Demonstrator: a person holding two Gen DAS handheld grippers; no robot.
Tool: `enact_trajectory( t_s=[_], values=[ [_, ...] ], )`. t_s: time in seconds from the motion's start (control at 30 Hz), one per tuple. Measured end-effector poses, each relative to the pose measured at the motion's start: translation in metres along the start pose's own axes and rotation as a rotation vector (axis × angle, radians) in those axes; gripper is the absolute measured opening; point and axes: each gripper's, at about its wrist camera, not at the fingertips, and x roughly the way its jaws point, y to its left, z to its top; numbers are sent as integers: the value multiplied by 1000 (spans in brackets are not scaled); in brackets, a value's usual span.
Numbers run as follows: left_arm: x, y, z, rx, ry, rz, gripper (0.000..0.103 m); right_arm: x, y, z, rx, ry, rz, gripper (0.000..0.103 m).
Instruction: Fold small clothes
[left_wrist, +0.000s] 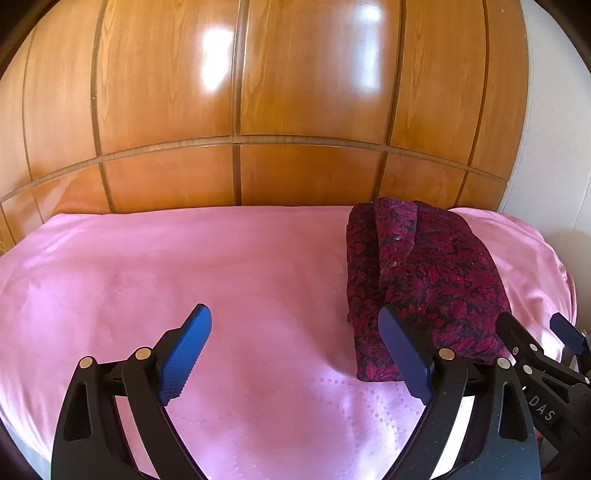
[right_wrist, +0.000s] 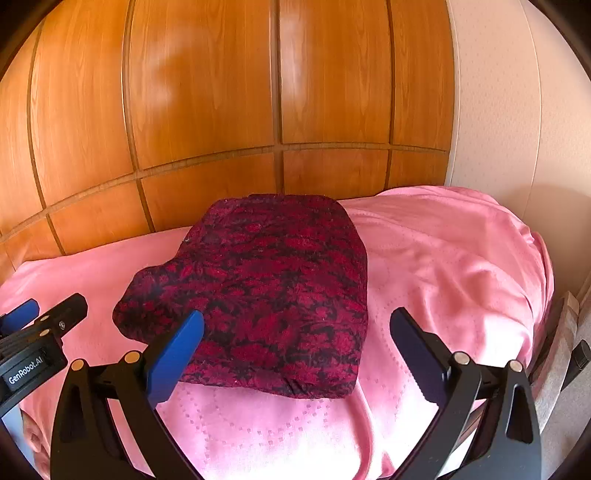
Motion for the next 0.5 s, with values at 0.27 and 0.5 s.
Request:
enact_trajectory(
  t_s=[0.27,0.5],
  values=[
    [-2,1,-1,-6,3,1,93,-4,4,1,-11,-18,7,101],
    [-5,2,-1,-13,-3,-8,93,-3,5,-2,-9,-7,15,101]
  ],
)
